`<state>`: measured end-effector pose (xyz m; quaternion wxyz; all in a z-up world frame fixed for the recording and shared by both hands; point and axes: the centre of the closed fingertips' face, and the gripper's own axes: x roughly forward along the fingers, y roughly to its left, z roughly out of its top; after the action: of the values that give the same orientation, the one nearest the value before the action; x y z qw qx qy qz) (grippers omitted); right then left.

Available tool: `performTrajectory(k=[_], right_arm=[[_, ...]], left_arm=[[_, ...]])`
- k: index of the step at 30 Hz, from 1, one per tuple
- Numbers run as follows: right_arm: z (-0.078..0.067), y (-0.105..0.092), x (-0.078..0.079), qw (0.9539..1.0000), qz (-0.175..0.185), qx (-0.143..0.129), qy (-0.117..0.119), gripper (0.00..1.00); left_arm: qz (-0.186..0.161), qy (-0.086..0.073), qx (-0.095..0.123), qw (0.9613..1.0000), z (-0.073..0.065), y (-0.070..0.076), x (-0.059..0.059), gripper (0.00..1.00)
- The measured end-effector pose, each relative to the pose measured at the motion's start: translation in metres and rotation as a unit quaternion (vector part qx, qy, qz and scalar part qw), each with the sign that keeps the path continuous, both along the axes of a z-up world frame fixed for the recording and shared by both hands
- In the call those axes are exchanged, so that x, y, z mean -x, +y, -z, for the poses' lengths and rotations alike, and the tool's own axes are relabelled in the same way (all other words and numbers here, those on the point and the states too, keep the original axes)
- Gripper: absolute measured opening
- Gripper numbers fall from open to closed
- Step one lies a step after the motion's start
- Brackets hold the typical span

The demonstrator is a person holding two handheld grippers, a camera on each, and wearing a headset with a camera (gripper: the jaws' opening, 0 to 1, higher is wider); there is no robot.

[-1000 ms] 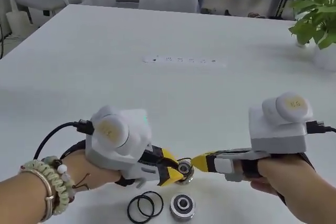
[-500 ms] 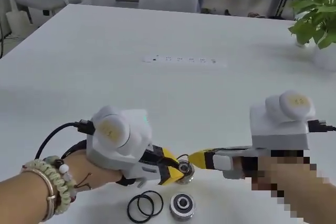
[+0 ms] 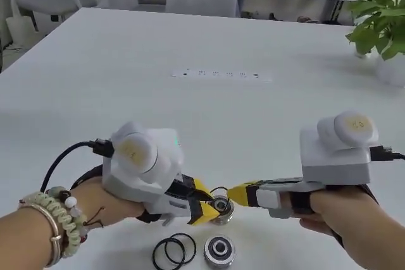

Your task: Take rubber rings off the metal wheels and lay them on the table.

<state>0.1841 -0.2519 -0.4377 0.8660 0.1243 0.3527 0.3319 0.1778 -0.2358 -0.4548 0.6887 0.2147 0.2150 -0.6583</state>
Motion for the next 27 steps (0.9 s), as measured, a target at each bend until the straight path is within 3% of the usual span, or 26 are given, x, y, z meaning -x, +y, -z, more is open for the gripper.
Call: performTrajectory(k=[3, 8, 16, 20, 27], right_arm=[[-0.003, -0.004, -0.003, 0.9999, 0.01, -0.007, -0.003, 0.0], [-0.006, -0.01, -0.007, 0.9996, 0.023, -0.013, -0.005, 0.0], [-0.009, -0.013, -0.009, 0.9993, 0.032, -0.02, -0.009, 0.0], [-0.012, -0.015, -0.01, 0.999, 0.036, -0.024, -0.011, 0.0], [-0.023, -0.023, -0.015, 0.9974, 0.056, -0.039, -0.021, 0.0]], left_arm=[[0.004, -0.005, -0.007, 1.0, -0.004, 0.003, 0.0, 0.26], [0.005, -0.004, -0.005, 1.0, -0.01, 0.005, -0.001, 0.29], [-0.01, -0.006, 0.024, 0.9996, -0.035, 0.002, -0.008, 0.35], [-0.012, 0.007, 0.029, 0.9995, -0.047, 0.003, -0.008, 0.42], [-0.007, 0.004, 0.034, 0.9994, -0.072, 0.01, -0.006, 0.54]])
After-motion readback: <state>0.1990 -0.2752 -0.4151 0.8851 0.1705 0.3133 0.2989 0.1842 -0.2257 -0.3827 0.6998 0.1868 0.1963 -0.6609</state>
